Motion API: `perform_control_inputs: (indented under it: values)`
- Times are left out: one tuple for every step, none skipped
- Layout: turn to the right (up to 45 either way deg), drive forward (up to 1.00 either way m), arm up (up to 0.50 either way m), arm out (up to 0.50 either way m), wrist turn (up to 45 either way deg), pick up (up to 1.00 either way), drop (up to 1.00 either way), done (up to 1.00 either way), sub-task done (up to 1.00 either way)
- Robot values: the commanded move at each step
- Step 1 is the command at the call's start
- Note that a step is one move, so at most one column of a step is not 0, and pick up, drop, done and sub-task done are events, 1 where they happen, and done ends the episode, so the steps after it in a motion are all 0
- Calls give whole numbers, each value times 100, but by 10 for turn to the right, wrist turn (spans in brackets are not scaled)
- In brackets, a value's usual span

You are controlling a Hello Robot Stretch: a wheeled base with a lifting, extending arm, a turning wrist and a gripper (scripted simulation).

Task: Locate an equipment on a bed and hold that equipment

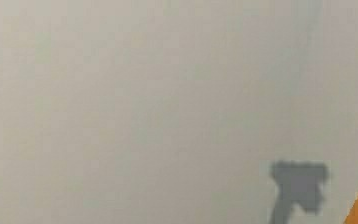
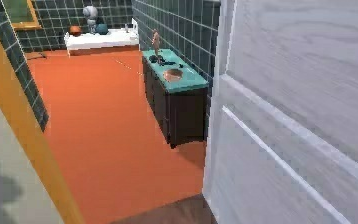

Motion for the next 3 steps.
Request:
perform_control_inputs:
  values:
    - [450, 0, 0, 0, 0, 0, 0, 0, 0]
    - [270, 0, 0, 0, 0, 0, 0, 0, 0]
    - [0, 100, 0, 0, 0, 0, 0, 0, 0]
